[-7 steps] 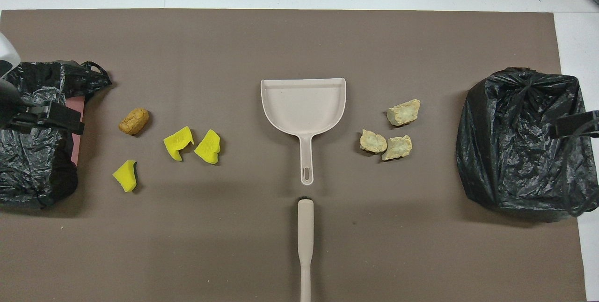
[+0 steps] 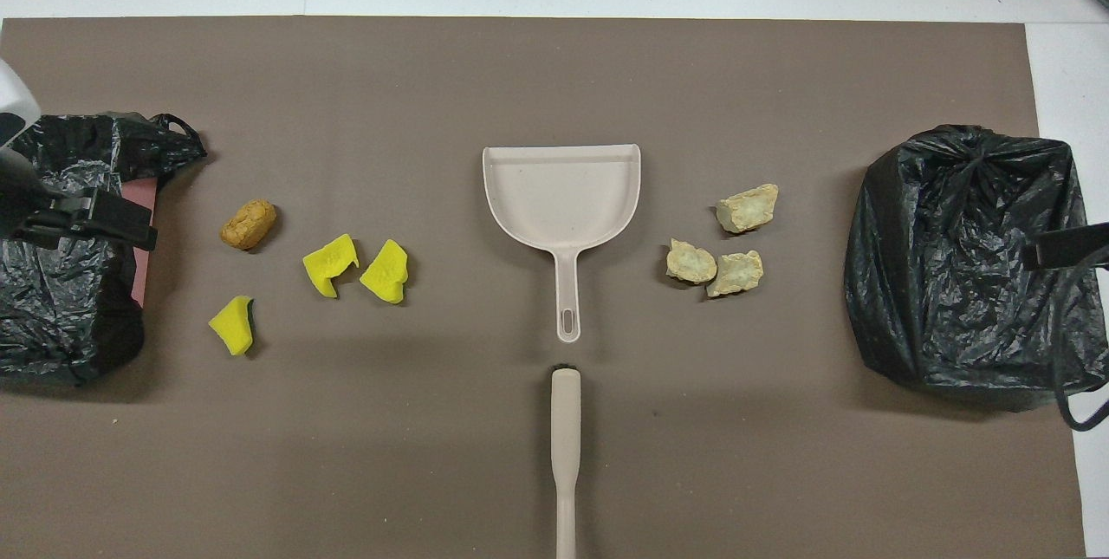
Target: Sweep and dump trash in bin
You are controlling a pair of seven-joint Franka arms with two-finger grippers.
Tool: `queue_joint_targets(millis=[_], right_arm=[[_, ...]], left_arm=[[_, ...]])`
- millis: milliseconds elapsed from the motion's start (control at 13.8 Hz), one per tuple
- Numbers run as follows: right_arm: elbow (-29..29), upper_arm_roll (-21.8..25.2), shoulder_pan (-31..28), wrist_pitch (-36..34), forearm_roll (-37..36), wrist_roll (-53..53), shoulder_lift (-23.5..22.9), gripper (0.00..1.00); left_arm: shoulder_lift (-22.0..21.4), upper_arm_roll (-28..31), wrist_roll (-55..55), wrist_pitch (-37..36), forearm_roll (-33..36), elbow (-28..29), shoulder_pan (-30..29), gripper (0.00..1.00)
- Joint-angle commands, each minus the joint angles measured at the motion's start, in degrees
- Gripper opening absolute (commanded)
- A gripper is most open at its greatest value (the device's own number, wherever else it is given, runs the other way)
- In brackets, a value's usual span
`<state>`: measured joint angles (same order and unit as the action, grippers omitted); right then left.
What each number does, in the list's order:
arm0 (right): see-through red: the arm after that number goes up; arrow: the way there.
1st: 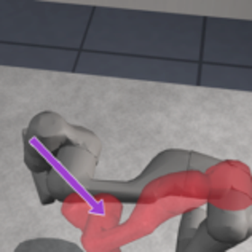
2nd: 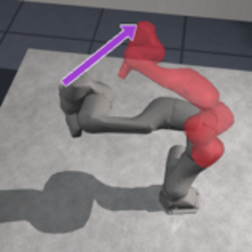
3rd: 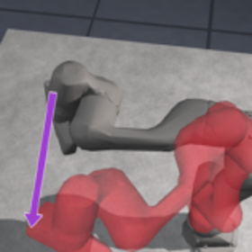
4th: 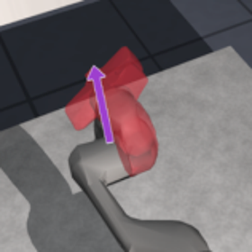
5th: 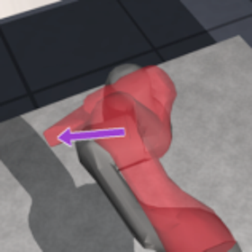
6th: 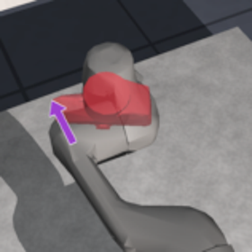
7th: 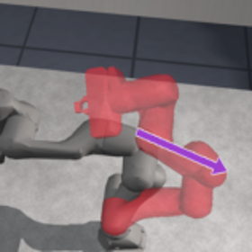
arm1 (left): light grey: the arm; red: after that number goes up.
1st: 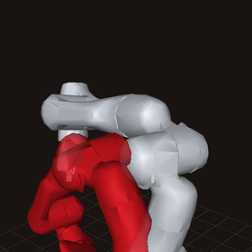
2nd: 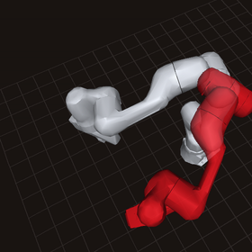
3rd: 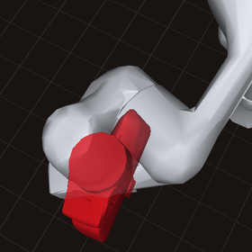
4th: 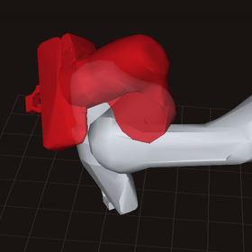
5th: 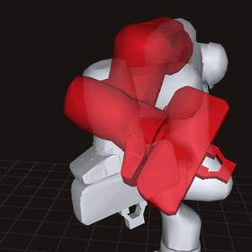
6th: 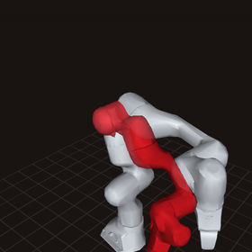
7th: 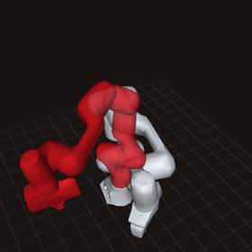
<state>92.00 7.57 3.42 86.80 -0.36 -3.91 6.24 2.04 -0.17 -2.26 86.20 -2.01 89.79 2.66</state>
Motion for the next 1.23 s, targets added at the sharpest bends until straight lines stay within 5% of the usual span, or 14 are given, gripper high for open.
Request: queue_joint_targets(millis=[0,1156], right_arm=[[1.08,-0.19,-0.17,1.00,0.63,0.65,0.70,1.00],[0.99,-0.19,-0.17,0.74,1.16,0.39,0.61,1.00]], left_arm=[[-1.78,0.26,0.15,0.72,0.07,2.31,0.06,1.00],[-7.48,-0.45,0.15,7.49,-2.83,14.61,5.67,1.00]])
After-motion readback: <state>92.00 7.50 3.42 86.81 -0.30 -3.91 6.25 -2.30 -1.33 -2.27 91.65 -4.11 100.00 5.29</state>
